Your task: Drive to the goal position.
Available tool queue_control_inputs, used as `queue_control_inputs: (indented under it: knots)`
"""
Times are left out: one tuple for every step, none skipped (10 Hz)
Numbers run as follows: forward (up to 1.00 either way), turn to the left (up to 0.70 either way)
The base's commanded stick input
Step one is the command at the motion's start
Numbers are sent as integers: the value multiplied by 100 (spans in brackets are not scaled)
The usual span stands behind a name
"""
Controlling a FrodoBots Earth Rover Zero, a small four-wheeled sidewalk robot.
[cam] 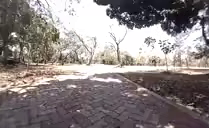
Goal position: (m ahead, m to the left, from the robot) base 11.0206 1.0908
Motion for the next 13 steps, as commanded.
queue_control_inputs:
  knots:
    - [100,0]
    - [100,0]
    - [100,0]
    - [100,0]
    - [100,0]
    - [100,0]
    - [100,0]
    - [100,3]
    - [100,12]
    - [100,21]
    - [100,11]
    - [100,1]
    - [100,0]
